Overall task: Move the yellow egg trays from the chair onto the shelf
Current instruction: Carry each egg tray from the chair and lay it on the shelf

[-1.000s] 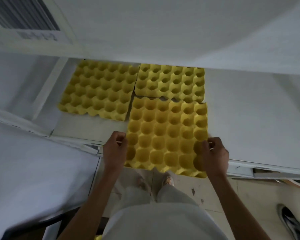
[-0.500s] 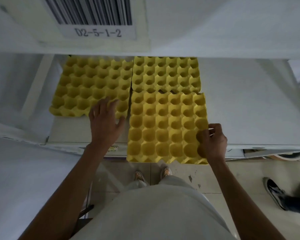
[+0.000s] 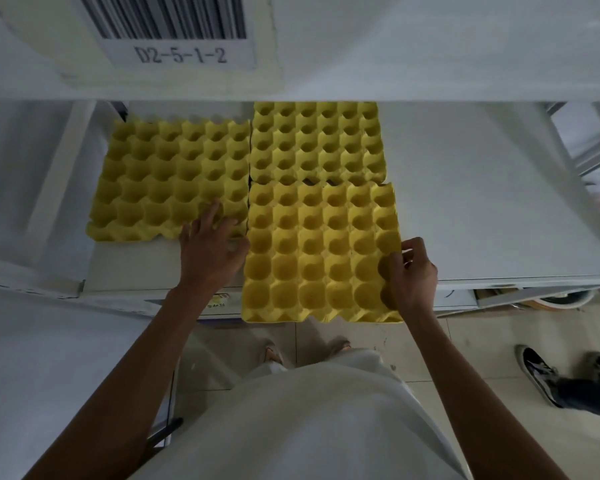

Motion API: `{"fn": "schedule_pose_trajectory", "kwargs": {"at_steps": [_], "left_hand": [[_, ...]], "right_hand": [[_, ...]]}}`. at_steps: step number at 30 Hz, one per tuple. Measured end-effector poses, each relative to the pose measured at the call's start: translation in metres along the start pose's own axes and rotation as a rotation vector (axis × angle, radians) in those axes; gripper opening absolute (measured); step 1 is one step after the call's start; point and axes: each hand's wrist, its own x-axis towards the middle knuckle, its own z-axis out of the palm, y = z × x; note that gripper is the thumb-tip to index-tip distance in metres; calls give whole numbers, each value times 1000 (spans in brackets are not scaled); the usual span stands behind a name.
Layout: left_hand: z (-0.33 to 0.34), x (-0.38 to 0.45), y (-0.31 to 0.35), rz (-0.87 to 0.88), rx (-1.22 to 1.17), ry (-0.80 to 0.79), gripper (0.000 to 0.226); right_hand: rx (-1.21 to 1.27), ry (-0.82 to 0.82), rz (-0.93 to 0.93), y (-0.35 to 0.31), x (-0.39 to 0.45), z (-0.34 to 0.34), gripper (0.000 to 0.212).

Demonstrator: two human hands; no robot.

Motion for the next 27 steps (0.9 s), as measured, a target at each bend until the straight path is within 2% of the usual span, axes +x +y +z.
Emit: {"fn": "schedule_pose_trajectory", "kwargs": {"at_steps": [4, 7, 10, 12, 14, 16, 18, 23, 27], "left_hand": [[-2, -1, 0, 23, 9, -22, 56], [-10, -11, 3, 25, 47, -31, 67], [-18, -44, 22, -32, 47, 67, 84], [-18, -79, 41, -123, 21, 126, 82], [-6, -120, 60, -214, -18, 172, 75], [12, -171, 81, -301, -83, 220, 68], [36, -232, 101, -468, -164, 290, 68], [75, -378, 154, -820, -197, 168, 82], [96, -478, 179, -1012, -179, 239, 67]], "right_hand": [[-96, -138, -19, 3, 7, -9, 21], [-116, -274, 0, 2, 17, -18, 27], [-159, -364, -27, -1, 22, -26, 34], [-178, -382, -90, -2, 24, -36, 47], [-183, -361, -249, -1, 28, -49, 61], [-211, -312, -493, 0, 28, -64, 68], [-200, -343, -737, -5, 19, -75, 70], [-383, -633, -1183, -1, -50, -83, 73], [-419, -807, -1426, 24, -131, -92, 78]]}}
